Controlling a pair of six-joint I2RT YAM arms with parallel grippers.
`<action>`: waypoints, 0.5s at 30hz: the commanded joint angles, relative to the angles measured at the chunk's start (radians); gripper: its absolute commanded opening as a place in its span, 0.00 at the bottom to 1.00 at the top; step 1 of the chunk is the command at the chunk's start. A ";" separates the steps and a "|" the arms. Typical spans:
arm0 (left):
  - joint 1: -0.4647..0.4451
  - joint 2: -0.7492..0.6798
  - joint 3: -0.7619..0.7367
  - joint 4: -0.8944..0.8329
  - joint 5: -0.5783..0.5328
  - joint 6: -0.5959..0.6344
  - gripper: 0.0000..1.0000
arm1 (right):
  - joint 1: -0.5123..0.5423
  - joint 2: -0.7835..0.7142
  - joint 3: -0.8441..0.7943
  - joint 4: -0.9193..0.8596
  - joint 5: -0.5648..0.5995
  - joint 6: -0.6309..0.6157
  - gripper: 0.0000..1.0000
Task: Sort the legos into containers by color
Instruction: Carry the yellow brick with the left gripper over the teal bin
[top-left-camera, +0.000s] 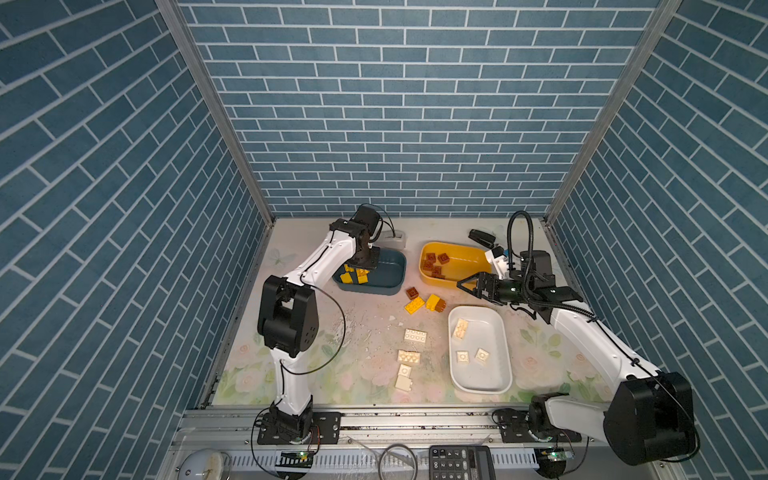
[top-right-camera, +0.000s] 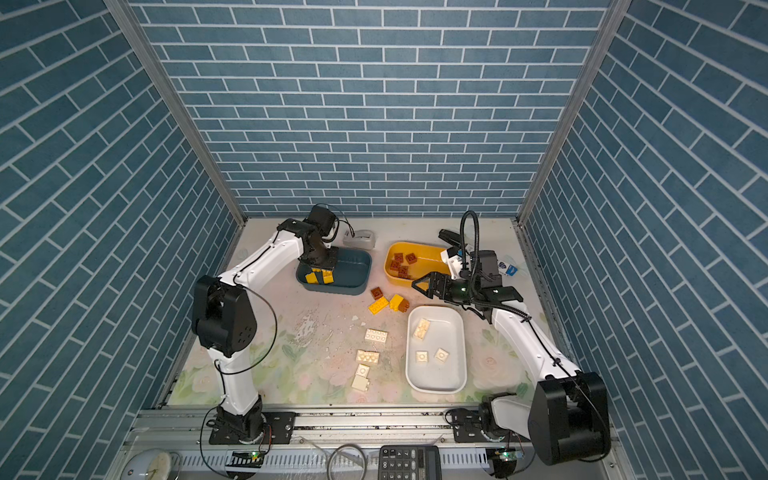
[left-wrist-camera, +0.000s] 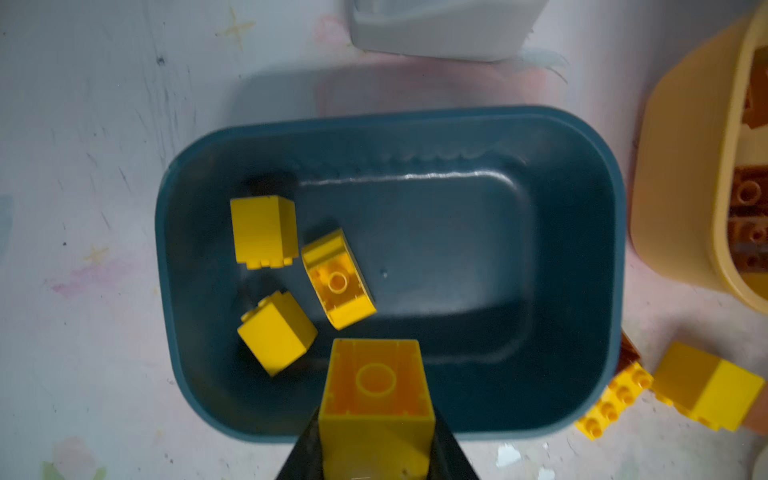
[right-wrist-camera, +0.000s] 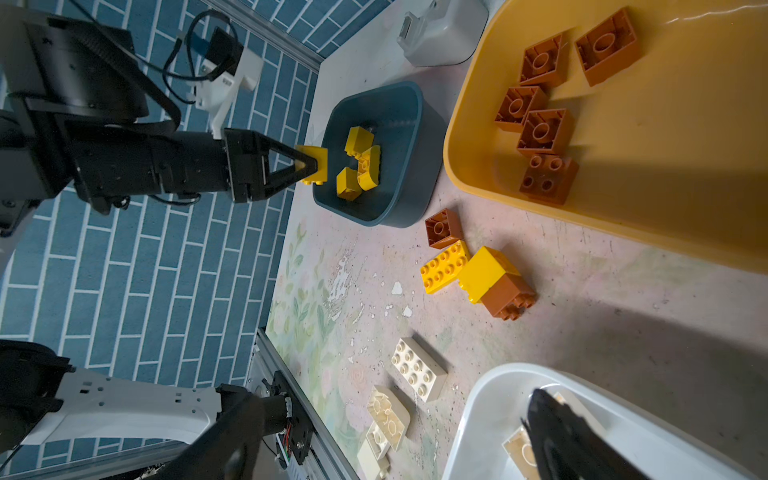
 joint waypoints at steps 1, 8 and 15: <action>0.023 0.070 0.096 0.031 -0.019 0.035 0.30 | 0.006 0.013 0.044 0.004 0.000 0.018 0.99; 0.050 0.200 0.202 0.031 -0.017 0.044 0.30 | 0.006 0.017 0.073 -0.057 0.021 -0.026 0.99; 0.068 0.261 0.252 0.024 -0.015 0.050 0.35 | 0.005 0.033 0.081 -0.063 0.023 -0.031 0.99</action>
